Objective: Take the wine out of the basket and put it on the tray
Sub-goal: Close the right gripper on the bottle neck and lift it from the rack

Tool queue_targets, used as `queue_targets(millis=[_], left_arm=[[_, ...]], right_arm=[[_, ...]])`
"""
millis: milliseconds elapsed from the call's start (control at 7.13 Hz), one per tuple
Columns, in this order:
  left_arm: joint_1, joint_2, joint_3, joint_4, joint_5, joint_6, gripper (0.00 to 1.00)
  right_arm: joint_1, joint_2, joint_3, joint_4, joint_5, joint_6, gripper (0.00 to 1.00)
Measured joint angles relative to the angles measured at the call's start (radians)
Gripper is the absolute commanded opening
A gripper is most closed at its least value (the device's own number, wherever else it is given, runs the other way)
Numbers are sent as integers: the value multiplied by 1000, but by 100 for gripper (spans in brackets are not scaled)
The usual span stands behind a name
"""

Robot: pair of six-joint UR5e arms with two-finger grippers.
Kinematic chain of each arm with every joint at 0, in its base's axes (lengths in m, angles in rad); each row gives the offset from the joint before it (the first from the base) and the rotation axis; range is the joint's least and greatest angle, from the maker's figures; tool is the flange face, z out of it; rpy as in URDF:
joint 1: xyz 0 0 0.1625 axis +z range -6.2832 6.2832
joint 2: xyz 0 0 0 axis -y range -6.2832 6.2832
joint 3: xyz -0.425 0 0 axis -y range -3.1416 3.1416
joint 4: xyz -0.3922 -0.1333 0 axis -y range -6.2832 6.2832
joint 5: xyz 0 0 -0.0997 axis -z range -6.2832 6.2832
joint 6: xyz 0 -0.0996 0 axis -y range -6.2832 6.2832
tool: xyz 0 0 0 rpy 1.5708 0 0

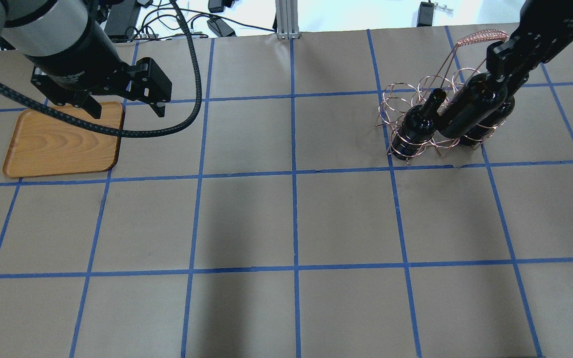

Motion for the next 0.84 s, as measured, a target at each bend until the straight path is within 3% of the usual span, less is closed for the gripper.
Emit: queue_targets(millis=[841], left_arm=[[0,0,0,-1,0,0,100]], right_arm=[[72,-24,-70,152,7,103,0]])
